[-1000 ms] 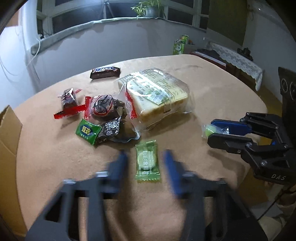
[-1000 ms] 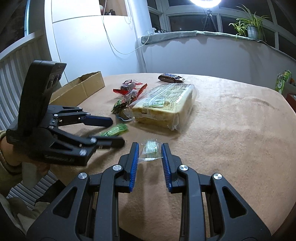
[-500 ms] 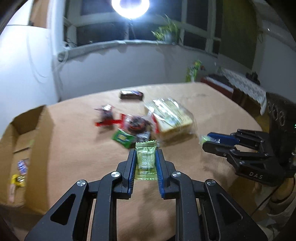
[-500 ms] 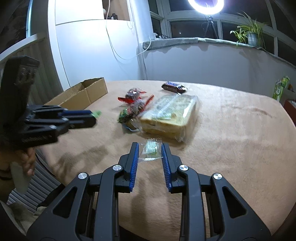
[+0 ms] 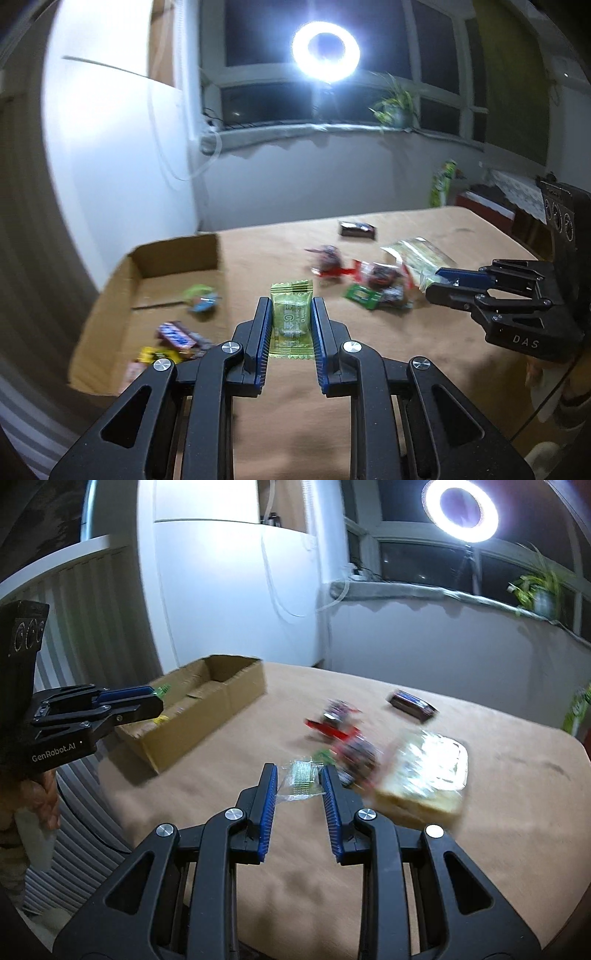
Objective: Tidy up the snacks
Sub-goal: 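Lift the held candies and carry them toward the cardboard box, then lower both candies into the cardboard box and open both tools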
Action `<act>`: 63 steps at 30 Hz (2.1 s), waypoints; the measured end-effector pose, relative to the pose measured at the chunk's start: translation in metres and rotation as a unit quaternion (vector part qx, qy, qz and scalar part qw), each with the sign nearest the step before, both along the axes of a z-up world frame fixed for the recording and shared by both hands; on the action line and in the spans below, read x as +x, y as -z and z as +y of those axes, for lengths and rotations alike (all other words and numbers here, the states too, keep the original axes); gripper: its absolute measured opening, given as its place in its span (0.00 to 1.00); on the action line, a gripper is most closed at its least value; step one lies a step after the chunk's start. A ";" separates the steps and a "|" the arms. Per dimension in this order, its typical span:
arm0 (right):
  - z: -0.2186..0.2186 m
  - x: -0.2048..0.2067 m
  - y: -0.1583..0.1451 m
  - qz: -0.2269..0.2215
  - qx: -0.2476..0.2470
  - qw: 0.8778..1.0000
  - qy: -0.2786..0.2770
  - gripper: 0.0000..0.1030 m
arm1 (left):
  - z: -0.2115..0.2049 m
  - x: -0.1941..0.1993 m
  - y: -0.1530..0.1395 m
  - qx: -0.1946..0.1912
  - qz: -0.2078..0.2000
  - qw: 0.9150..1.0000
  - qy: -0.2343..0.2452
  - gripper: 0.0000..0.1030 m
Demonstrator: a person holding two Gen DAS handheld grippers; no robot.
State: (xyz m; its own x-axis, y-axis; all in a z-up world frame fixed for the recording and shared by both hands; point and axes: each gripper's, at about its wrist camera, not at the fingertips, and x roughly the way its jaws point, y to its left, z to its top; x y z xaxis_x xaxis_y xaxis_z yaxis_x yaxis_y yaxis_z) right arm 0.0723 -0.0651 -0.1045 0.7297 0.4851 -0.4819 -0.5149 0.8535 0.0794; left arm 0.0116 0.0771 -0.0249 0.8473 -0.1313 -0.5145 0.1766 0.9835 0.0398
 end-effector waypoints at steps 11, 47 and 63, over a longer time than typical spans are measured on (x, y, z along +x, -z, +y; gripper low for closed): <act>0.116 0.028 -0.030 -0.028 -0.011 0.995 -0.094 0.25 | 0.077 0.006 0.001 -0.001 -0.012 0.997 -0.074 0.18; 0.214 0.117 -0.024 -0.029 -0.006 0.990 -0.138 0.38 | 0.125 0.056 0.048 0.031 0.060 0.989 -0.132 0.65; 0.186 0.080 -0.041 -0.045 0.007 0.991 -0.128 0.38 | 0.108 0.035 0.023 0.047 0.032 0.989 -0.139 0.65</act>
